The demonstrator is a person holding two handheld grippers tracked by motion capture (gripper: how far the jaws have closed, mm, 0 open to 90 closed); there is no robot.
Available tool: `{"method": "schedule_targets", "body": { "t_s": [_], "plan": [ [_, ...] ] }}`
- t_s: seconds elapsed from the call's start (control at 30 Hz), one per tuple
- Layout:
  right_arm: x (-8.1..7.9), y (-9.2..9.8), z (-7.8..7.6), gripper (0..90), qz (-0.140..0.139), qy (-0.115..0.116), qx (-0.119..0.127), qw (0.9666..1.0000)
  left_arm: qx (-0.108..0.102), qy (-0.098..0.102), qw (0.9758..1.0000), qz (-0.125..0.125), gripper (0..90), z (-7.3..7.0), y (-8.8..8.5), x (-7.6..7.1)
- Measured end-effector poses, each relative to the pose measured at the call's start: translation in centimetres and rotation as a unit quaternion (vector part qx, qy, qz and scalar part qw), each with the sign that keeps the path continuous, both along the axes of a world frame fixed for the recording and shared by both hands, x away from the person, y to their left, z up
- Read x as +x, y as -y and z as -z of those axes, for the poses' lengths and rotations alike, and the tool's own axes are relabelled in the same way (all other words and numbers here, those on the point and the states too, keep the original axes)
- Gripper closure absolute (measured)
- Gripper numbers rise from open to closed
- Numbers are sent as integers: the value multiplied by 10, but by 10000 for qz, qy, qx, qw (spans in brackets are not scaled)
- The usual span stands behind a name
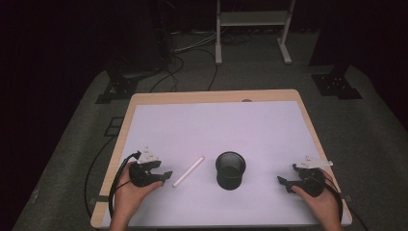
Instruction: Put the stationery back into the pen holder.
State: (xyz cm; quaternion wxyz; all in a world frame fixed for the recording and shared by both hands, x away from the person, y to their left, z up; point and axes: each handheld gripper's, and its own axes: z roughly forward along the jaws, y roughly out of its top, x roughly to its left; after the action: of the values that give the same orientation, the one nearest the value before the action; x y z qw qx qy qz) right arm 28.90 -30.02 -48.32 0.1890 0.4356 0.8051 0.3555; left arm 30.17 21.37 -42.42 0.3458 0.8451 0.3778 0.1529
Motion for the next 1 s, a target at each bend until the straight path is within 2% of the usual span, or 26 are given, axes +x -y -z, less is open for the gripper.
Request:
{"method": "schedule_targets", "body": {
  "t_s": [0.2, 0.7, 0.9, 1.0],
  "plan": [
    [0, 0, 0, 190, 1, 1, 1, 10000, -58, -122, 9999, 20, 420, -5, 9, 8],
    [0, 0, 0, 189, 3, -1, 3, 10000, -11, -444, 9990, 85, 540, -9, 32, 31],
    [0, 0, 0, 190, 3, -2, 1, 10000, 46, -580, 9982, 162, 577, -9, 43, 40],
    [0, 0, 0, 190, 2, -1, 2, 10000, 144, -648, 9976, 170, 582, -8, 52, 46]
  ]
}}
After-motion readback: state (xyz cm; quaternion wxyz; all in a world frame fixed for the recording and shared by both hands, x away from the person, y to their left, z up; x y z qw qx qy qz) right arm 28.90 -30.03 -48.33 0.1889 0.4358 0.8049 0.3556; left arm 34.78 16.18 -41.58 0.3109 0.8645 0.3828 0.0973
